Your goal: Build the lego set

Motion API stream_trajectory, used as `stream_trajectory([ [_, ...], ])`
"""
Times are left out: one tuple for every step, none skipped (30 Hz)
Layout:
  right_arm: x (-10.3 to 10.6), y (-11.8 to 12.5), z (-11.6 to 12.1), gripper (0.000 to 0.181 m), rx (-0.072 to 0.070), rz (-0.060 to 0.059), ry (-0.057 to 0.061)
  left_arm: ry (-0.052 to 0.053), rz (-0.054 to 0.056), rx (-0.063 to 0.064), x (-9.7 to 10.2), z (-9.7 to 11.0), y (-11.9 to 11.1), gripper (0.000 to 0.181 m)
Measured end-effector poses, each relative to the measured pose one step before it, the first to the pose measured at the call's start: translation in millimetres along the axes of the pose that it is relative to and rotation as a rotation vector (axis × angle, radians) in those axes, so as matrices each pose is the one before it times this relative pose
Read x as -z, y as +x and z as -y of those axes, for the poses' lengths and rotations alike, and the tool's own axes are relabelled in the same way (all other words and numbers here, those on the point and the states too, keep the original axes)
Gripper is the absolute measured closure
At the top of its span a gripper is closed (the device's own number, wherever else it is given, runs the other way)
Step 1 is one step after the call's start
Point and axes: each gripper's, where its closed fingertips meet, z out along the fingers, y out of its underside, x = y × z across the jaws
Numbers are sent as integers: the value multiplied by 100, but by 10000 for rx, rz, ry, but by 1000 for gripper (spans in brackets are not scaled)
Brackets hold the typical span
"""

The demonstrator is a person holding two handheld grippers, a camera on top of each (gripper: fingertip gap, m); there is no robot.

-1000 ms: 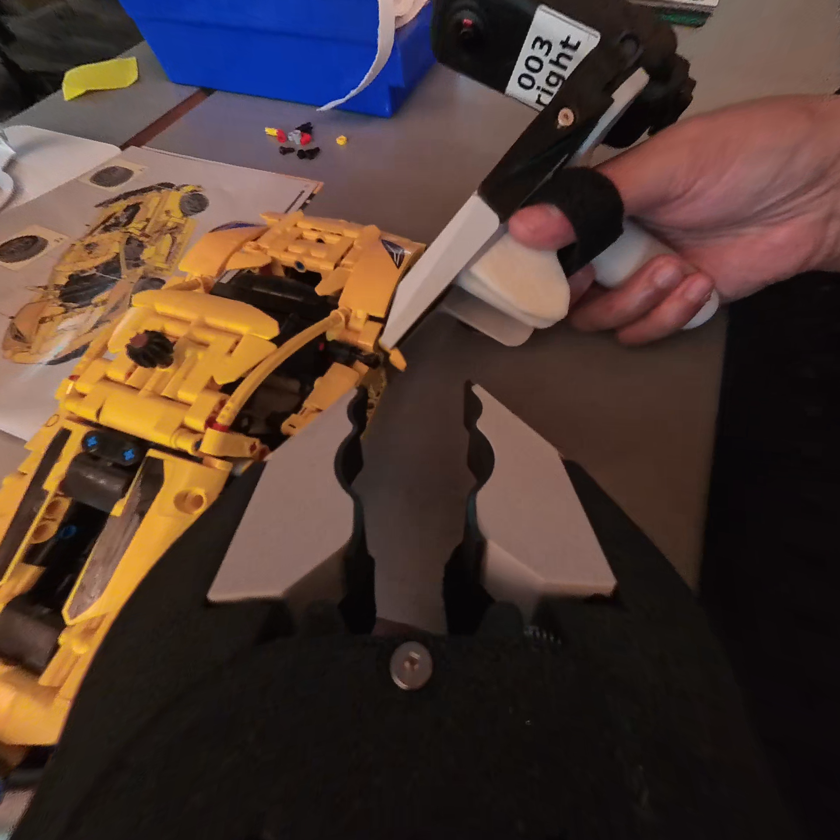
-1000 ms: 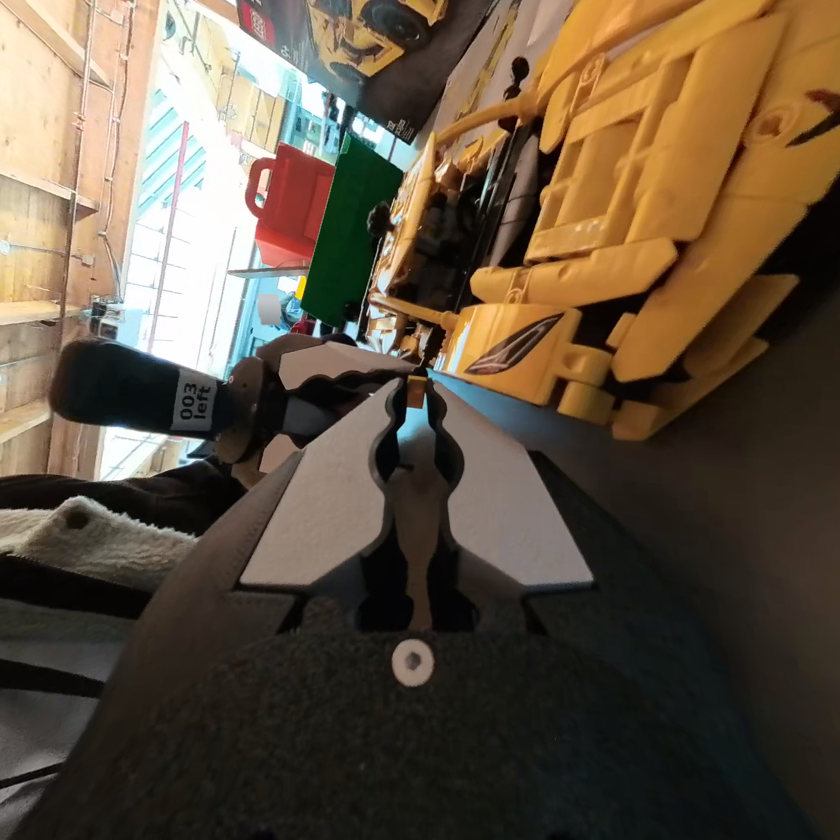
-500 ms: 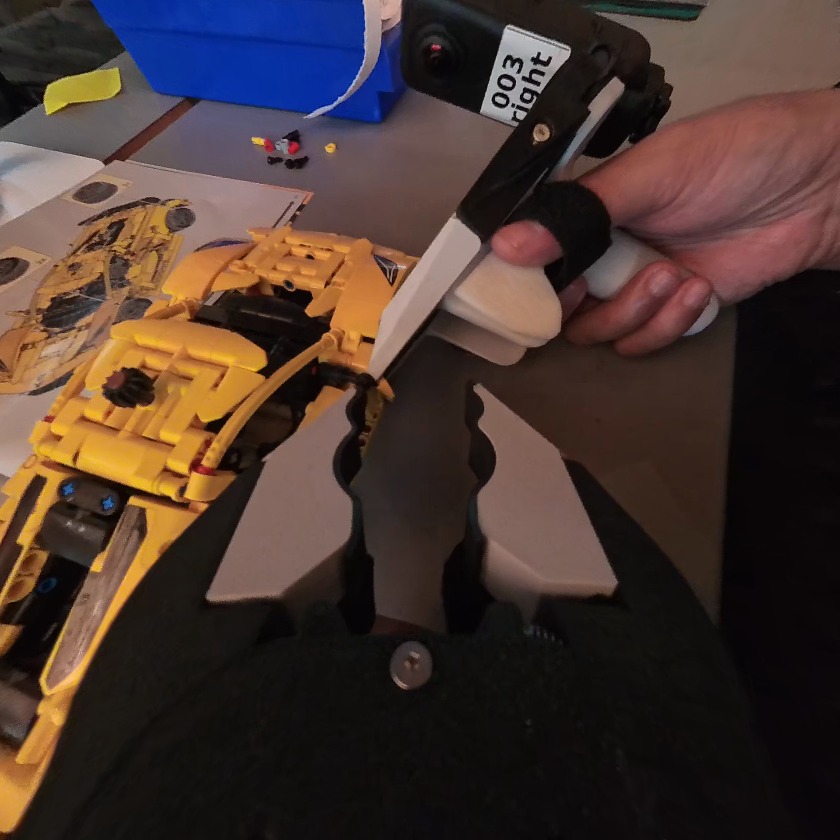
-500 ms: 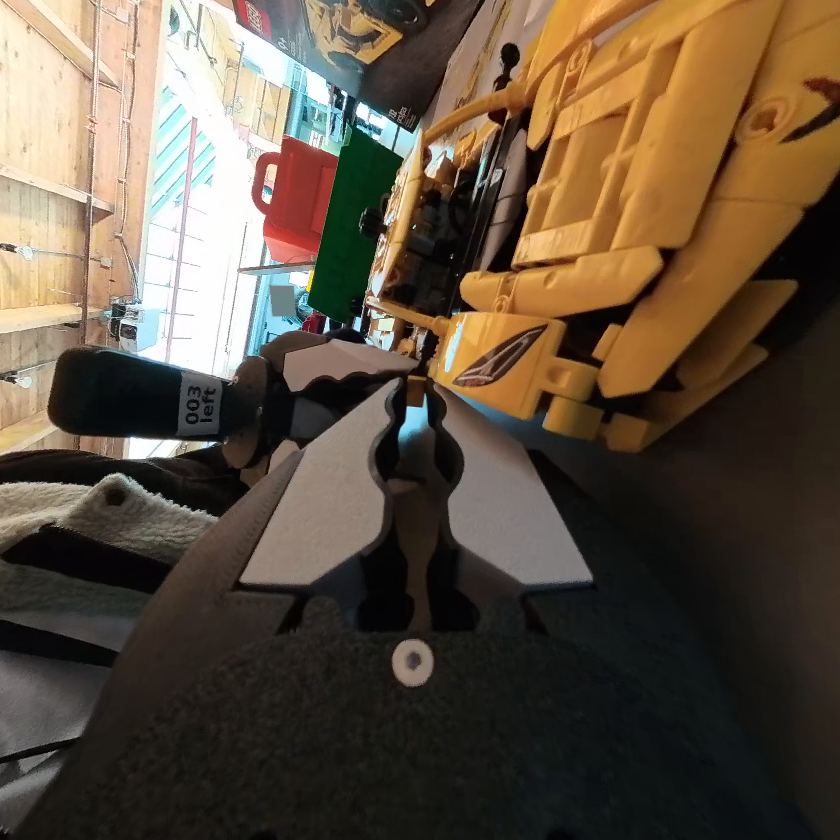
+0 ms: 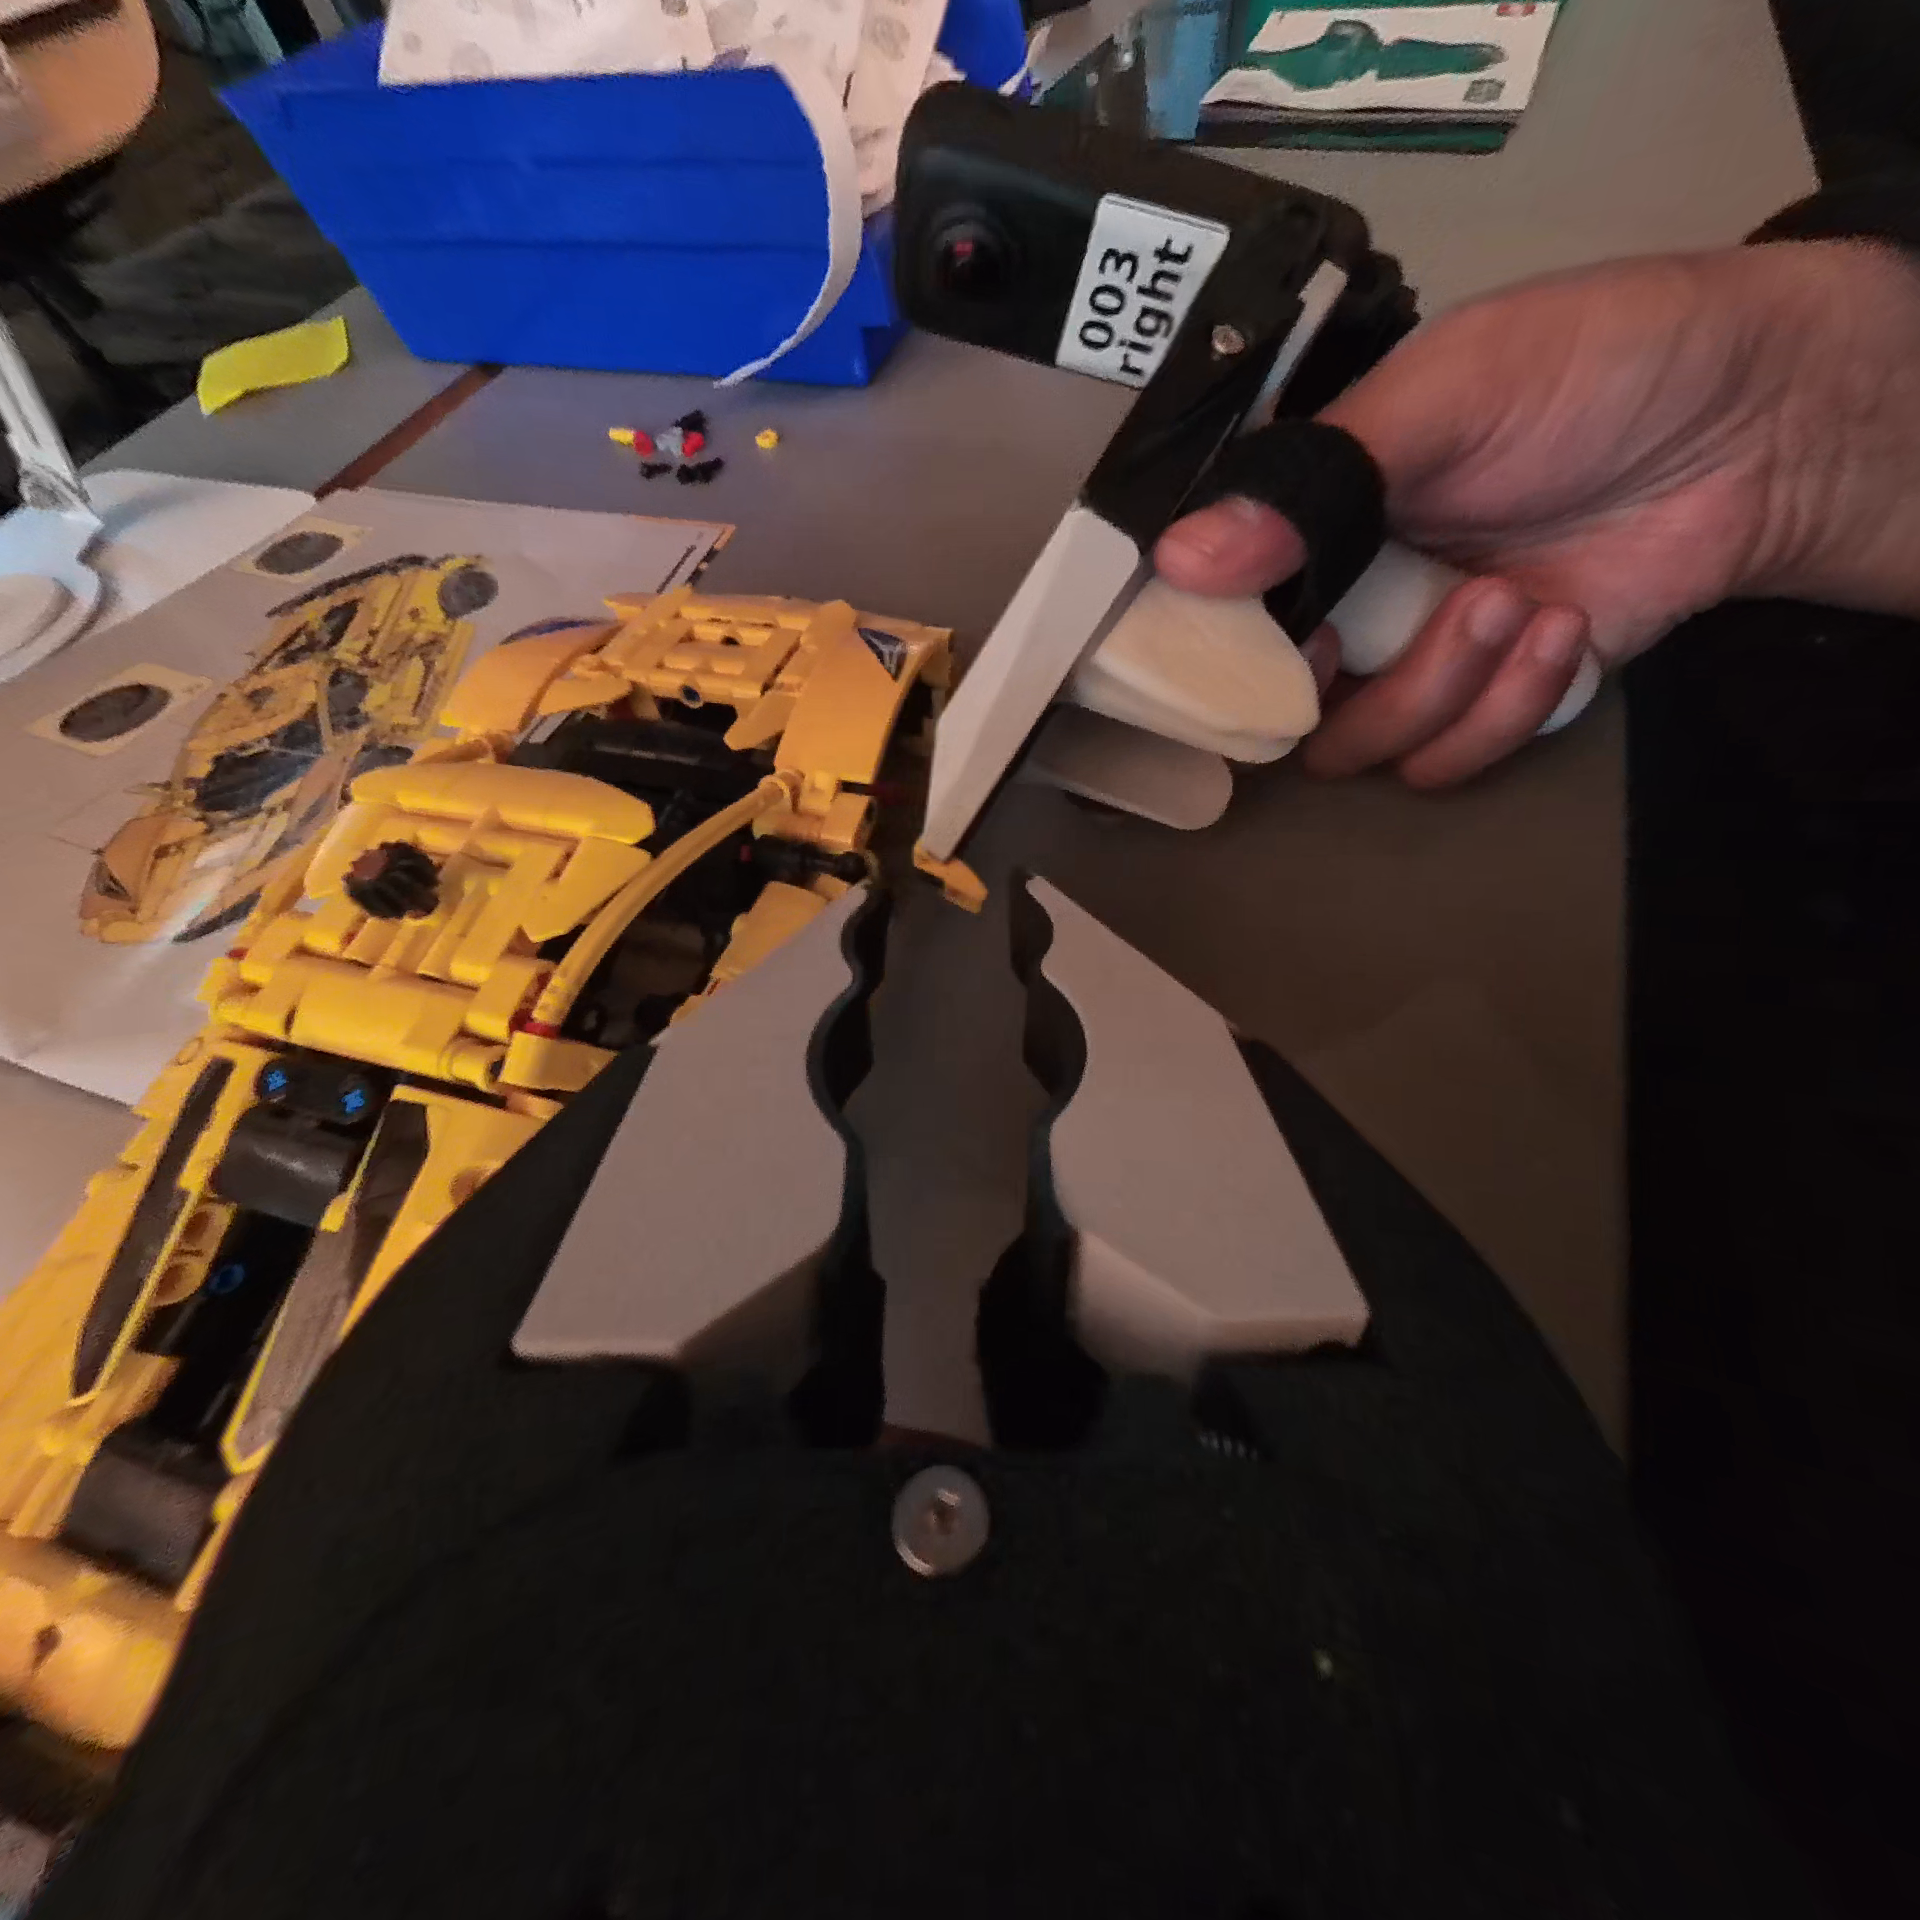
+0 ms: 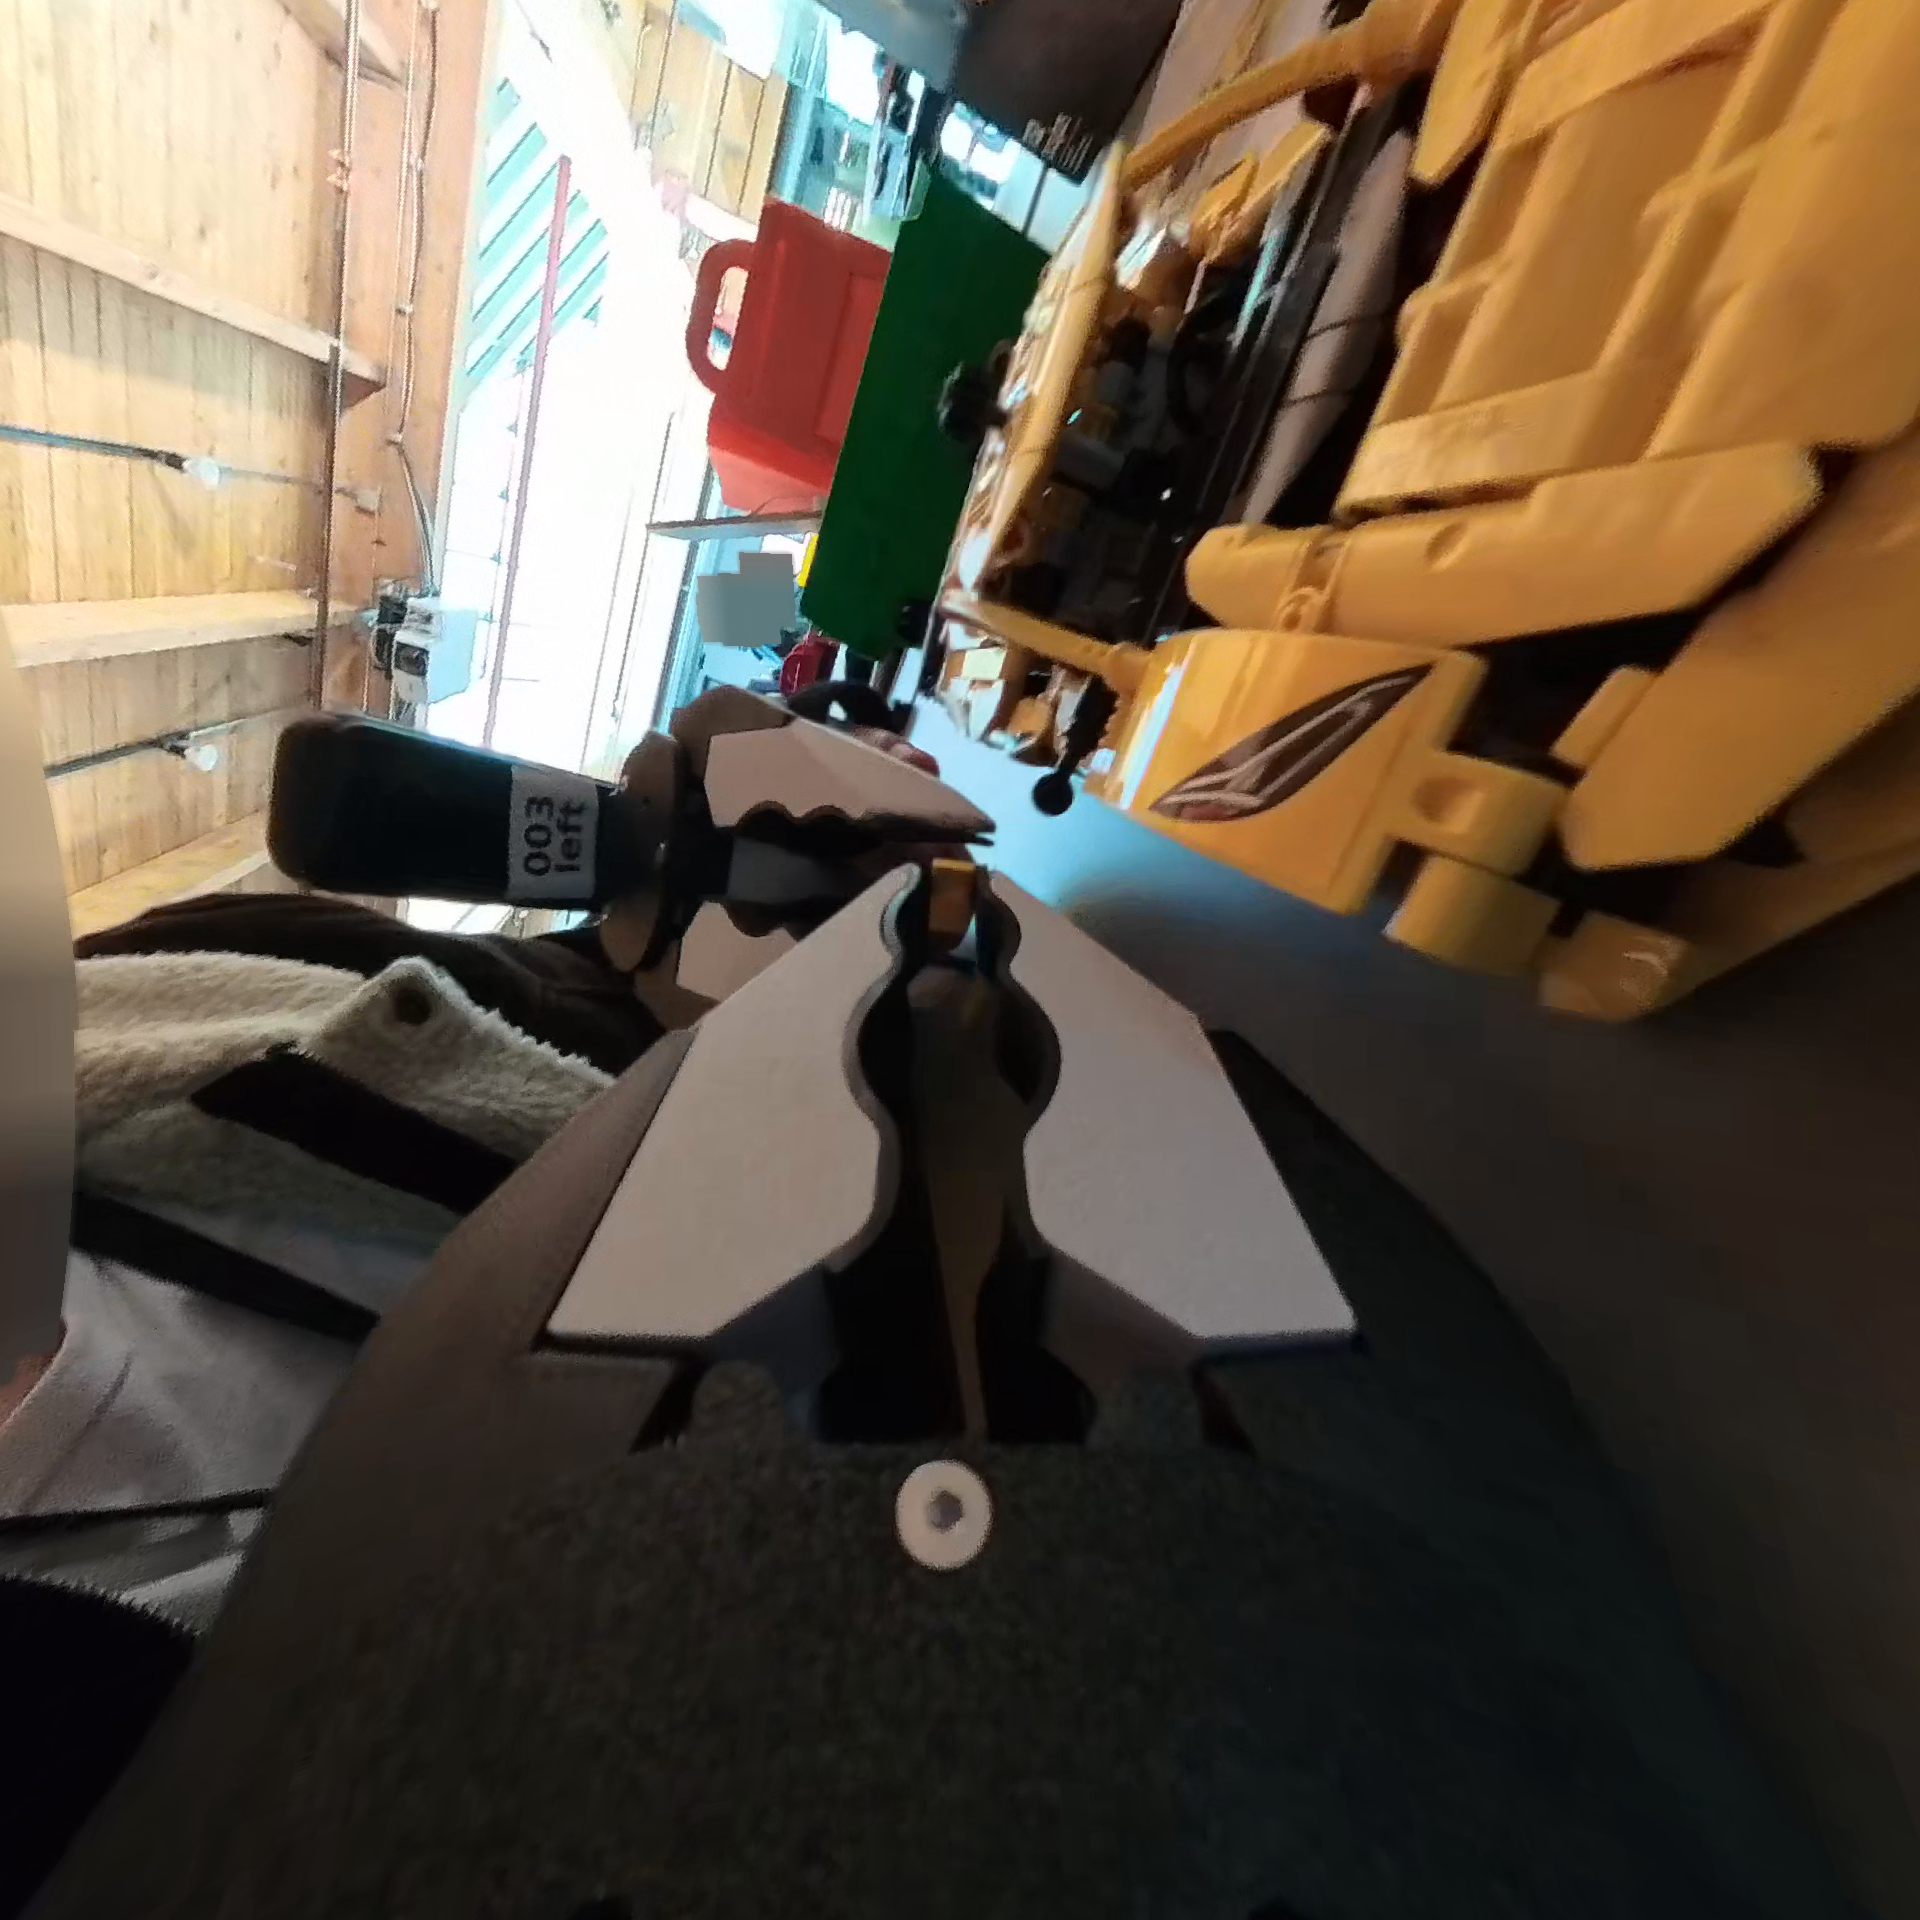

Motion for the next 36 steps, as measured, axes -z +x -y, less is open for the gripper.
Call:
stream_trajectory([
  [39, -433, -204, 175, 31, 271, -90, 46, -37, -272, 251, 56, 182, 157],
  [68, -469, -138, 175, -170, 385, -74, 35, -15, -344, 231, 45, 204, 156],
  [33, -215, -130, 175, -216, 248, -68, 50, -71, -389, 232, 92, 341, 156],
  [-26, -465, -144, 175, -108, 353, -84, 122, -49, -390, 272, 273, 319, 155],
  [-98, -628, -348, 175, -128, 452, -194, 178, 24, -339, 282, 411, 210, 156],
  [-213, -333, -563, 175, -83, 239, -300, 154, 3, -351, 278, 375, 190, 156],
  [-246, -221, -566, 175, 50, 111, -296, 92, 46, -326, 274, 265, 80, 155],
  [-198, -326, -323, 175, 54, 156, -183, 64, -148, -264, 272, 190, 331, 155],
  [-139, -253, -222, 174, 8, 145, -156, 122, -88, -164, 306, 272, 259, 156],
  [-56, -60, -94, 174, 9, 41, -75, 166, -67, -152, 319, 337, 276, 159],
  [4, 14, 13, 174, 19, -25, 13, 172, 54, -175, 287, 342, 141, 162],
  [-21, -148, -64, 175, 21, 70, -35, 116, 150, -196, 195, 261, -10, 164],
  [-115, -435, -167, 175, 1, 249, -98, 36, 33, -202, 71, 130, 164, 164],
  [-200, -224, -286, 175, 6, 129, -163, -10, -33, -208, 15, 56, 245, 164],
  [-211, -4, -324, 175, 25, 10, -193, 0, -57, -173, 20, 72, 281, 164],
  [-198, -153, -282, 175, 26, 78, -173, 7, -59, -122, 15, 59, 266, 163],
  [-142, -166, -212, 175, 74, 52, -127, 68, -25, -91, 64, 135, 170, 162],
  [-85, -123, -117, 175, 64, 33, -65, 36, -18, -54, 97, 115, 104, 162],
  [-30, -68, -37, 175, 39, 12, -12, 12, -17, -24, 72, 38, 56, 162],
  [-43, 7, -51, 175, 32, -35, -22, 5, -32, 8, 48, -3, 47, 162],
  [-50, 33, -36, 175, 24, -36, -11, -9, -30, 29, 23, -40, 44, 163],
  [0, -79, 142, 175, 44, 5, 98, 33, 83, 22, -12, 38, -108, 163],
  [26, -105, 168, 175, 84, -1, 122, 55, 128, 9, -6, 110, -179, 163],
  [24, -78, 107, 175, 67, 0, 86, 24, 92, 18, -20, 81, -143, 163],
  [-1, -107, 63, 175, 18, 36, 77, 50, 72, -28, 9, 96, -88, 163],
  [-10, -57, 63, 175, -17, 31, 76, 67, 105, -11, 18, 78, -122, 163],
  [23, 88, 26, 175, 20, -58, 38, 7, 58, 5, -12, -39, -40, 163],
  [80, 127, 86, 175, 64, -112, 68, -49, 100, -23, -28, -105, -67, 163],
  [114, -122, 105, 175, -25, 73, 79, 37, 163, -93, 35, 44, -128, 162],
  [76, -335, 26, 175, -99, 248, 25, 151, 104, -158, 141, 230, -15, 163],
  [-24, -259, -77, 175, -76, 184, -37, 175, 104, -155, 190, 269, -28, 162],
  [-111, -136, -254, 175, 27, 68, -157, 114, -79, -77, 183, 196, 171, 163],
  [-171, -51, -378, 175, 98, -25, -235, 22, -251, 23, 163, 68, 344, 163],
  [-170, -142, -399, 175, 80, 35, -245, 45, -326, 99, 198, 96, 381, 163],
  [-155, -258, -359, 175, 62, 108, -228, 98, -358, 241, 258, 153, 353, 163],
  [-113, -297, -316, 175, 54, 134, -203, 121, -405, 356, 313, 171, 313, 162],
])
